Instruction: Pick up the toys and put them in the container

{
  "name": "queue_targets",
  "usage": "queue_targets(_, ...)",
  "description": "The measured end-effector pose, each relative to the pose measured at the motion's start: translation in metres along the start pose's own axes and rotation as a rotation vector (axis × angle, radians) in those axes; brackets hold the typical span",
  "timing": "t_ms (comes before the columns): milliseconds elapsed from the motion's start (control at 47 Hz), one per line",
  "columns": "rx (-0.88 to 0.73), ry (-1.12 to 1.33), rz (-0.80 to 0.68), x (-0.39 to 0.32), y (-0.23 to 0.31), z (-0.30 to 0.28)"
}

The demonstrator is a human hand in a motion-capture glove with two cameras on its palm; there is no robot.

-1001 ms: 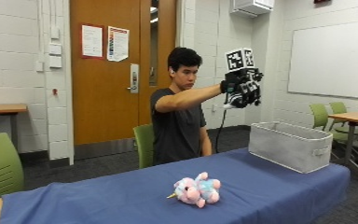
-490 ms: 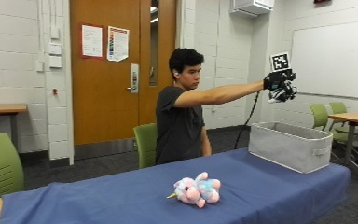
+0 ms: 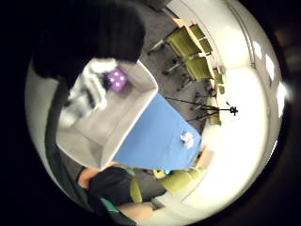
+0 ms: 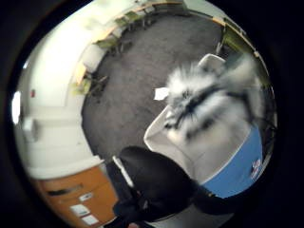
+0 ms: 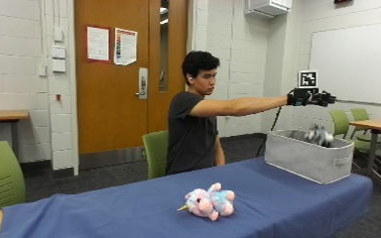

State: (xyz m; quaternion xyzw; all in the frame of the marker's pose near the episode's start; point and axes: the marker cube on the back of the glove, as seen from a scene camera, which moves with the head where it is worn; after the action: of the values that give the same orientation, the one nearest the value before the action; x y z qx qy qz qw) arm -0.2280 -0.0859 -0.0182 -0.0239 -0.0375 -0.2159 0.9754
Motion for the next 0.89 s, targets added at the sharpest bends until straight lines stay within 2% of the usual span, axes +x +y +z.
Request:
queue_targets(106,0.035,0.055,0.088,0.012,0.001,-0.003)
queue_targets(213,0.066,0.054,0.038,0.019,0.009,-0.009)
queue_targets(298,0.083,0.105,-0.015,-0.019,0.017,-0.008)
queue_targets(383,0.068,0.132,0.025,-0.027,0.031,-0.011)
queue_targets(468,0.062,0.189,0.057,0.012,0.048,-0.015)
queue_targets(639,0.081,0.096,0.071,0.08,0.094,-0.033)
queue_targets(745,0.092,0.218,0.227,0.158,0.125,-0.04)
queue_targets(894,0.101,0.216,0.385,0.258,0.181,-0.045)
